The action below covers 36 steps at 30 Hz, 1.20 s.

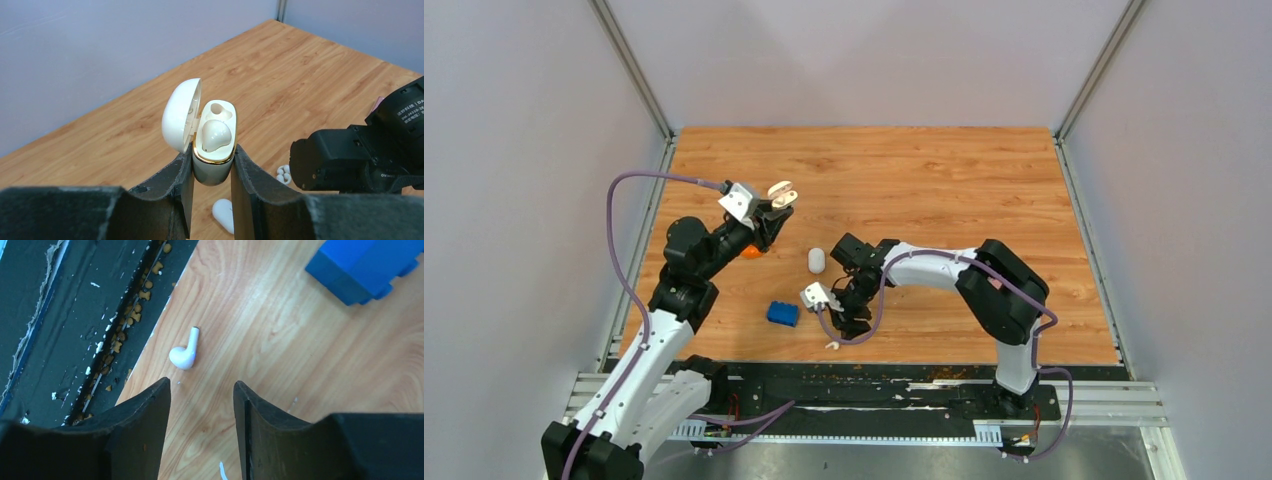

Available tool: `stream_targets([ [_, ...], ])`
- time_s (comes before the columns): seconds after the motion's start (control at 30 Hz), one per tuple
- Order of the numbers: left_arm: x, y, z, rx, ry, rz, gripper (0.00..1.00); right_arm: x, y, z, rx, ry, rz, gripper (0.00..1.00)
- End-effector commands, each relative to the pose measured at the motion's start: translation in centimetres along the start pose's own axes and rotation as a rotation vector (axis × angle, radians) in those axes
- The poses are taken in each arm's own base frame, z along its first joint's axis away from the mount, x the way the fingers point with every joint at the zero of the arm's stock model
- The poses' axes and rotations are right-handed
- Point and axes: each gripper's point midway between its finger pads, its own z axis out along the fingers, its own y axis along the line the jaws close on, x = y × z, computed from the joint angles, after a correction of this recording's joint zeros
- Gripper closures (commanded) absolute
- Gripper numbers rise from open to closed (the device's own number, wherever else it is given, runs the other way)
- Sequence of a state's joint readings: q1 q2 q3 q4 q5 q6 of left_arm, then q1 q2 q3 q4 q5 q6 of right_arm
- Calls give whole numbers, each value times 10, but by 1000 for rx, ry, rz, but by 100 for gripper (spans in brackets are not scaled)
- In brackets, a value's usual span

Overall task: Insert the wireless bluetooth earbuds into the charging case
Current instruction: Pick up the earbud from the center of the board.

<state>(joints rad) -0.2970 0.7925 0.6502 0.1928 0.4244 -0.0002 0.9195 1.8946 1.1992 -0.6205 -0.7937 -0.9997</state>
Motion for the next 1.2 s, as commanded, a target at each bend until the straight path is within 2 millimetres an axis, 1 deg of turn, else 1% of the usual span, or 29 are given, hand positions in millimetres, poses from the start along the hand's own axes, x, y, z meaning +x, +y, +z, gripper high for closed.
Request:
stream_targets([
  [0.0,-35,1,-4,0,-80,74,92,-18,3,7,-47,-25,-125,49],
  [0.13,-31,-1,-4,9,-79,65,92,-15,-1,13,-21,-21,-107,49],
  [0.27,-26,-2,-4,16,-74,57,92,-9,4,18,-17,-11,-119,51],
  [0.43,-25,-2,-2,21,-74,61,92,-11,1,22,27,-22,-133,52],
  [0.63,-20,-4,-2,33,-65,62,92,-7,8,29,1,-28,-161,55],
  [0.77,-17,-4,-2,34,-63,57,92,0,13,33,-13,-22,-183,55],
  [1.0,-12,-4,-3,32,-50,59,92,12,17,39,-5,-5,-181,60],
  [1.17,-9,-6,-2,45,-49,67,92,16,14,39,30,10,-177,68],
])
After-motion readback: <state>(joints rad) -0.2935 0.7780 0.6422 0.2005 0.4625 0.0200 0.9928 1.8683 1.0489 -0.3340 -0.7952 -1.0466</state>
